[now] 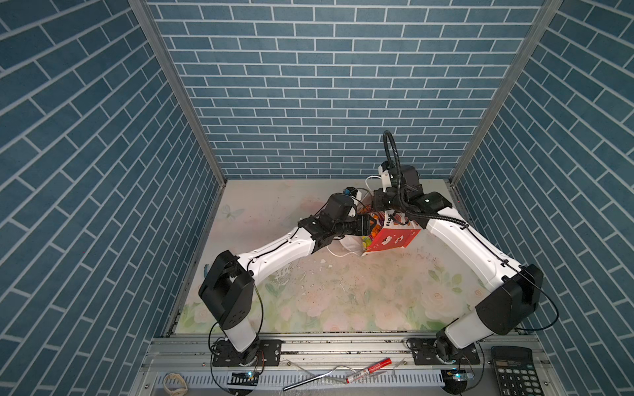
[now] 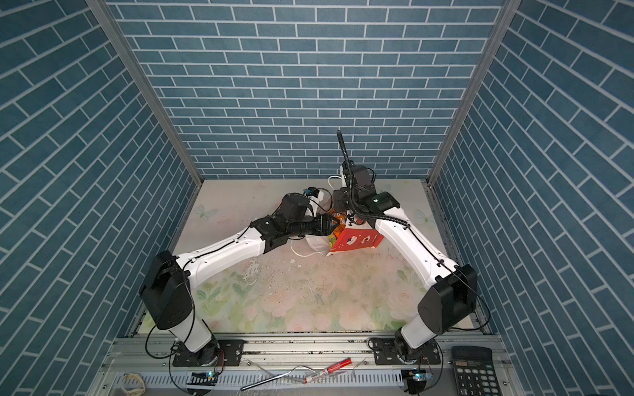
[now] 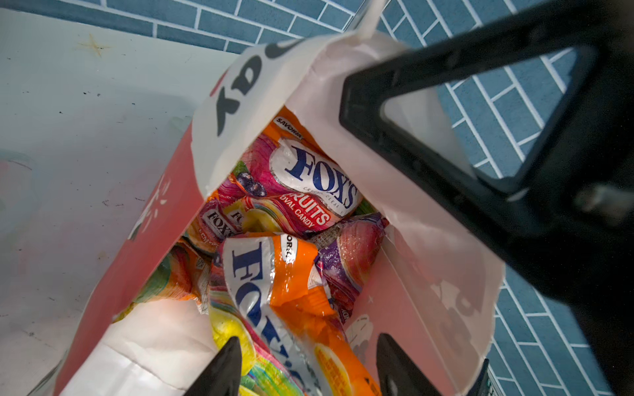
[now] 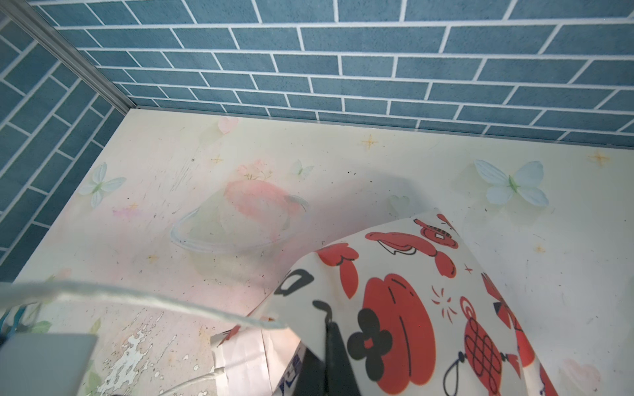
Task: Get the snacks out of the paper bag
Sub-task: 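Lower the left gripper onto an orange candy packet while the right holds the bag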
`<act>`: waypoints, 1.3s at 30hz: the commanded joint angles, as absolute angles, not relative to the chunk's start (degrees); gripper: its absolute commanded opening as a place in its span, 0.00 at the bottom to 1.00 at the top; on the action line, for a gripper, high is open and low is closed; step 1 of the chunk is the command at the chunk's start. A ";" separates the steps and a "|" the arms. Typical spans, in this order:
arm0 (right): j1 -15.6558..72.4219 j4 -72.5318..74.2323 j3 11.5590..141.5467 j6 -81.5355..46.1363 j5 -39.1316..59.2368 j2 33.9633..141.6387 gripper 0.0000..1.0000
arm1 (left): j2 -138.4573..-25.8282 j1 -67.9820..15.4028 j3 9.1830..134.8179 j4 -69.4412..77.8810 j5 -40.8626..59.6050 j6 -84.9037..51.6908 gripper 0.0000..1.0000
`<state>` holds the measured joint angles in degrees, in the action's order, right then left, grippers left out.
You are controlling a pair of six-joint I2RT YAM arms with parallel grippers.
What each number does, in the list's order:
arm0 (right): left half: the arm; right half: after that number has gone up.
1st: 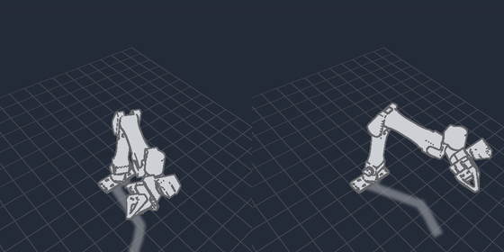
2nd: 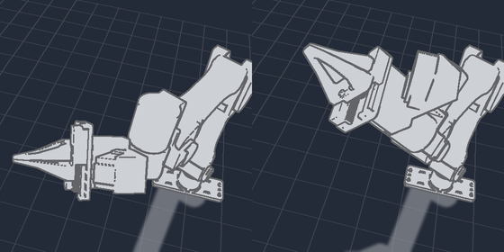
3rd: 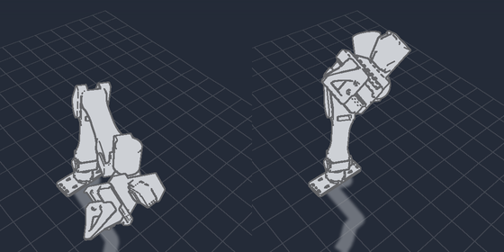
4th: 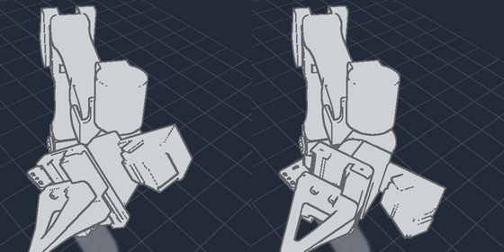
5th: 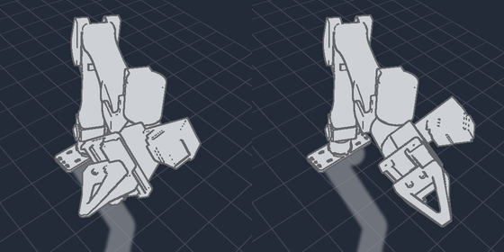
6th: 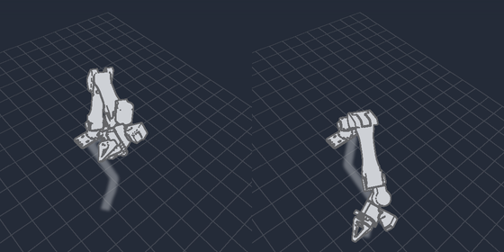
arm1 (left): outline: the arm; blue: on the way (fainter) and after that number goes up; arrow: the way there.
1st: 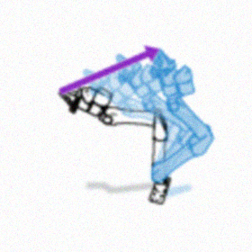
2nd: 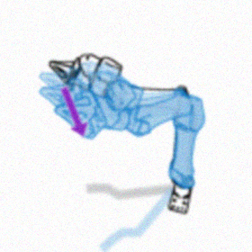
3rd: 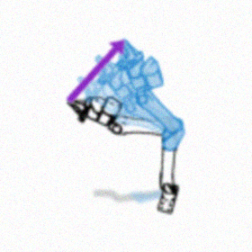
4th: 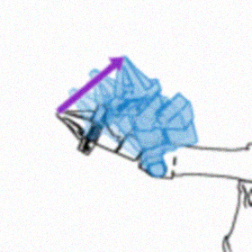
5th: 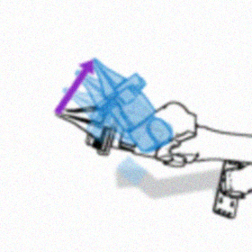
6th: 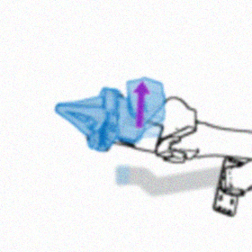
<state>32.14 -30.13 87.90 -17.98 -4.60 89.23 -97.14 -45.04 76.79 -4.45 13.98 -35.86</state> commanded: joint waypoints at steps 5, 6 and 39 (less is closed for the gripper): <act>32.10 -24.90 87.10 -20.78 -3.33 86.84 0.00 | -99.14 -45.22 77.59 -3.34 13.02 -36.45 0.58; 32.11 -24.79 87.09 -20.76 -3.27 86.83 0.00 | -99.36 -45.26 77.62 -3.49 12.79 -36.44 0.56; 32.22 -24.59 86.16 -20.92 -4.39 86.66 0.00 | -99.76 -45.29 79.81 -7.72 7.30 -34.11 0.00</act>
<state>32.29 -28.32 86.32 -18.26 -3.86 88.71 -101.89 -45.08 78.87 -5.93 8.64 -35.75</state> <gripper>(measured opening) 0.048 0.045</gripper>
